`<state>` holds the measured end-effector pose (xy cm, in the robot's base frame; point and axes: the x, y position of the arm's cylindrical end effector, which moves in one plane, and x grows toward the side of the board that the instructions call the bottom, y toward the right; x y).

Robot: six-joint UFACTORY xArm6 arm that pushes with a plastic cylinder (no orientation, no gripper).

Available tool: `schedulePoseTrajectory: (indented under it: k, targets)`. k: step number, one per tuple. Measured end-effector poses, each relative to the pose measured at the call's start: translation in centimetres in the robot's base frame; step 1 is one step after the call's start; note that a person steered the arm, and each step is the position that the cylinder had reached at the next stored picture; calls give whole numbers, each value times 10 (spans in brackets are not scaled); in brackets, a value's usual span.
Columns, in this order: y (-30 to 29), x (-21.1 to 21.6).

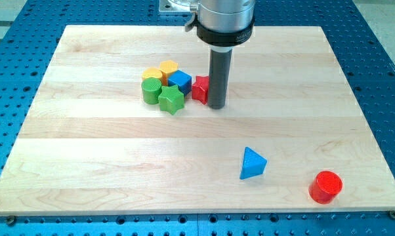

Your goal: Push the red star into the group of blocks

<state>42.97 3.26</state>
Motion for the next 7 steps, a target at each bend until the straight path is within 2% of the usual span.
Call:
schedulePoseTrajectory:
  k: [1, 2, 3, 5, 6, 7]
  targets:
    - [-13, 10]
    - [10, 11]
    - [0, -1]
    - [40, -36]
    - [35, -50]
    - [34, -48]
